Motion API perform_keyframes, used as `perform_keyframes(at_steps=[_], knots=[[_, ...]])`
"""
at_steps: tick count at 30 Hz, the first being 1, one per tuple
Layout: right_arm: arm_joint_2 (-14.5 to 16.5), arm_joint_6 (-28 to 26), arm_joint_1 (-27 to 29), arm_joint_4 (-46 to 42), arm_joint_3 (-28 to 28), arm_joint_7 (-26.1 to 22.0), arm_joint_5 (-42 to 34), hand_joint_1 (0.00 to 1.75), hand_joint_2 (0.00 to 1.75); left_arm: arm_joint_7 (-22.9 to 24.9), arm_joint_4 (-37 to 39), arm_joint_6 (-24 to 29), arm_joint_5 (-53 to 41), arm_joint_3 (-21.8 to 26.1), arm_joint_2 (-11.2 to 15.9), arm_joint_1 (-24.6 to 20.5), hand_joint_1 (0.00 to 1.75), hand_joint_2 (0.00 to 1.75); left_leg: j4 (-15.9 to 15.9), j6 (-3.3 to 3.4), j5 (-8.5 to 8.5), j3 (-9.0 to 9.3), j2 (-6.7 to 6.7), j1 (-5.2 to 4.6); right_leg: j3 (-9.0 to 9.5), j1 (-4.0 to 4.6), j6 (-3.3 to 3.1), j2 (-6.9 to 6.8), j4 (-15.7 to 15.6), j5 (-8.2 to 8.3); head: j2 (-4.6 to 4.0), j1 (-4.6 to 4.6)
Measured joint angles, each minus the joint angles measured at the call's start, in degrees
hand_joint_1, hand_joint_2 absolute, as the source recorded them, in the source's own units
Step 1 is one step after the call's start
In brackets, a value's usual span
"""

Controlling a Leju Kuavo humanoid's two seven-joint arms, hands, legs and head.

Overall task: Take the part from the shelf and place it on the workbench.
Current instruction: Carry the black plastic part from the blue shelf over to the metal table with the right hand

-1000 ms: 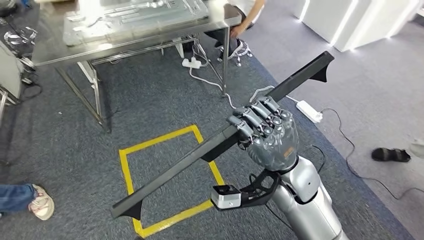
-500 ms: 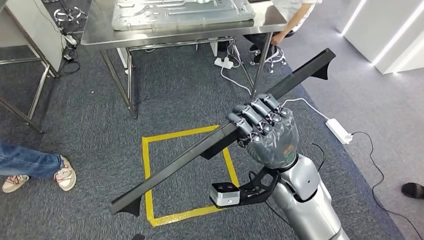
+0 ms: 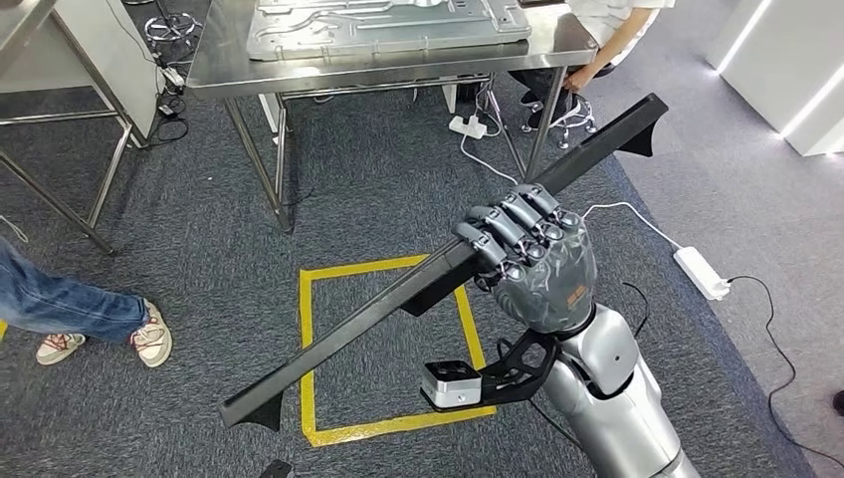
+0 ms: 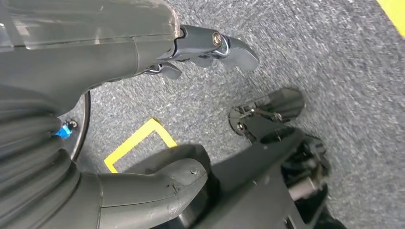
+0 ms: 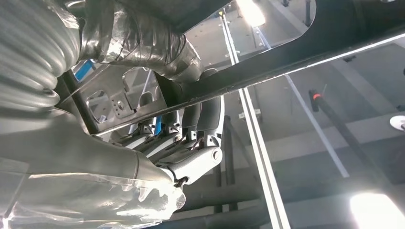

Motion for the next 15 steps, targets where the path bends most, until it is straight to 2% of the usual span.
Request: perform_keyframes(at_steps=[3, 4, 5, 6, 8, 10, 13, 15], knots=[[0.0, 0.0, 0.0, 0.0, 0.0, -0.3, -0.3, 1.75, 1.75, -0.2, 0.0, -0.6, 0.4, 0.0, 0.0, 0.1, 0.0, 1.75, 9.9, -0.88, -4.96, -4.58, 0.49, 0.43, 0.2, 0.05, -0.59, -0.38, -0.2, -0.05, 0.0, -0.02], [0.0, 0.0, 0.1, 0.0, 0.0, -0.4, -0.4, 1.75, 1.75, -0.4, 0.0, -0.7, 0.5, 0.0, 0.0, 0.1, 0.0, 1.75, 12.5, -1.11, -5.75, -5.87, 0.54, 0.59, 0.2, 0.08, -0.63, -0.46, -0.2, -0.1, 0.0, -0.02], [0.0, 0.0, 0.1, 0.1, 0.0, -0.5, -0.4, 1.75, 1.75, -0.7, 0.0, -0.8, 0.7, 0.0, 0.0, 0.2, 0.0, 1.75, 13.2, -1.28, -5.48, -6.24, 0.62, 0.73, 0.21, 0.09, -0.62, -0.51, -0.1, -0.14, 0.0, -0.02], [0.0, 0.0, 0.1, 0.1, 0.0, -0.6, -0.4, 1.75, 1.75, -0.9, 0.0, -0.9, 0.8, 0.1, 0.0, 0.3, 0.0, 1.75, 11.7, -1.38, -4.16, -5.49, 0.74, 0.86, 0.24, 0.08, -0.54, -0.52, -0.1, -0.21, 0.0, -0.03], [0.0, 0.0, 0.2, 0.1, 0.0, -0.8, -0.5, 1.75, 1.75, -1.3, 0.0, -1.1, 1.0, 0.1, 0.0, 0.2, 0.0, 1.75, 4.4, -1.36, -0.67, -1.77, 1.1, 1.01, 0.32, 0.06, -0.21, -0.53, 0.1, -0.44, 0.0, -0.02], [0.0, 0.0, 0.2, 0.1, 0.0, -1.0, -0.6, 1.75, 1.75, -1.6, 0.0, -1.7, 1.2, 0.1, 0.0, 0.0, 0.0, 1.75, -1.0, -0.89, 0.88, 0.97, 1.25, 0.82, 0.27, 0.18, 0.32, -0.52, 0.4, -0.67, 0.0, -0.01], [0.0, 0.0, 0.2, 0.1, 0.0, -1.4, -0.7, 1.75, 1.75, -2.1, 0.0, -3.2, 1.6, 0.2, 0.0, 0.1, 0.0, 1.75, -2.1, 0.17, 0.9, 1.45, 1.08, 0.56, 0.29, 0.22, 1.21, -0.59, 0.4, -0.78, 0.0, -0.02], [0.0, 0.0, 0.1, 0.1, 0.0, -1.4, -0.8, 1.75, 1.75, -2.4, 0.0, -3.9, 1.4, 0.2, 0.0, 0.1, 0.0, 1.75, -2.7, 0.9, 1.18, 1.79, 1.04, 0.71, -0.17, 0.08, 1.76, -0.52, 1.7, -1.86, 0.0, 0.0]])
